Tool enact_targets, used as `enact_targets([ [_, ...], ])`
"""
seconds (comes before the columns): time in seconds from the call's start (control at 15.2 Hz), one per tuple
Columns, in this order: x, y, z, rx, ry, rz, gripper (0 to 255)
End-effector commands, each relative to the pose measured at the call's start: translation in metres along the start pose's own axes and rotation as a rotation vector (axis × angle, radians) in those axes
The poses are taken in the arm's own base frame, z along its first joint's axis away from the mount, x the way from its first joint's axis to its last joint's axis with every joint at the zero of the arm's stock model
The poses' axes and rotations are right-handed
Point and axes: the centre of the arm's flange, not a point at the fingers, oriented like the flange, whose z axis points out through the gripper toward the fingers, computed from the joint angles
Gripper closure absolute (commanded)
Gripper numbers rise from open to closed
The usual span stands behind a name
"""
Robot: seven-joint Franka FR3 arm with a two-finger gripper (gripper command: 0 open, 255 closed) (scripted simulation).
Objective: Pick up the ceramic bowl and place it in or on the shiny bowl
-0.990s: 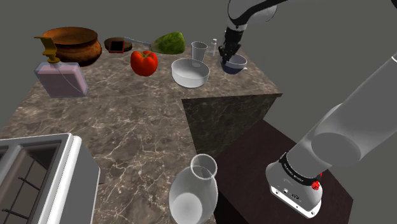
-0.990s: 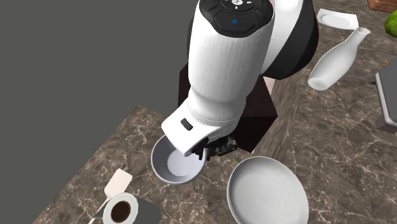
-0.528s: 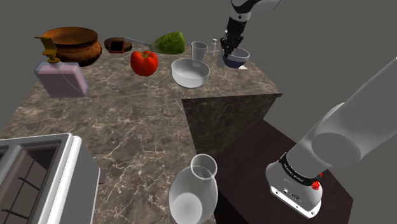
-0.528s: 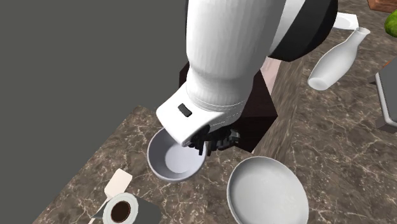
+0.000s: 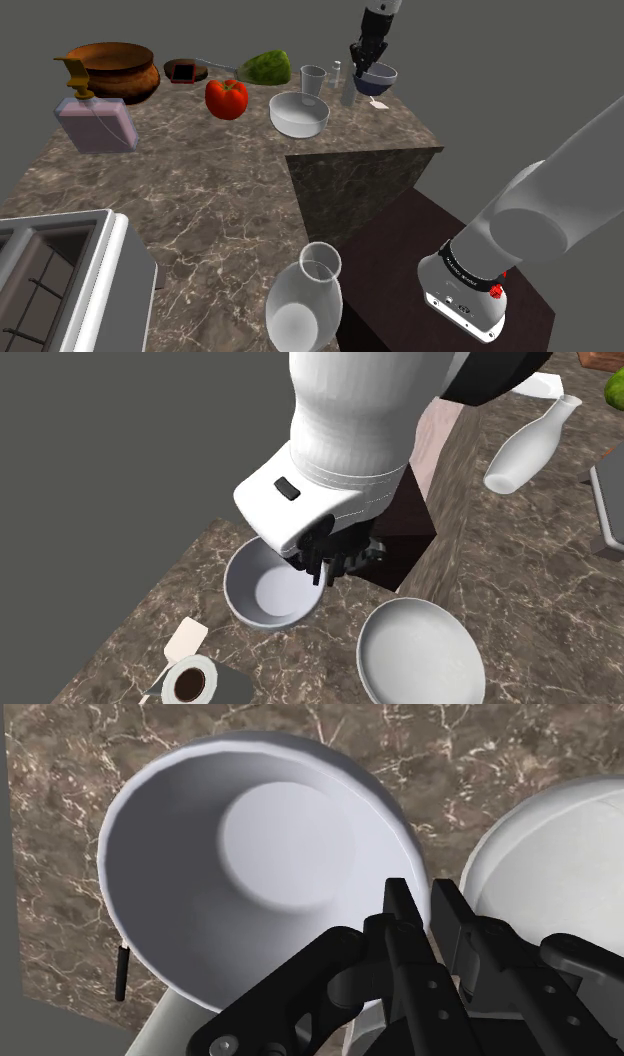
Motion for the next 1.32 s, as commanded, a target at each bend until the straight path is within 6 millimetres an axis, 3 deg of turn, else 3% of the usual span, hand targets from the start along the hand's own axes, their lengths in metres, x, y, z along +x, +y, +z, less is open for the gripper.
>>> enact_targets([
  [0.0,0.000,0.001,-0.011,0.000,0.000,0.000,255],
  [0.13,0.001,0.001,-0.018,0.000,0.000,0.000,255],
  [1.25,0.065,-0.210,-0.061,0.000,0.000,0.000,255],
])
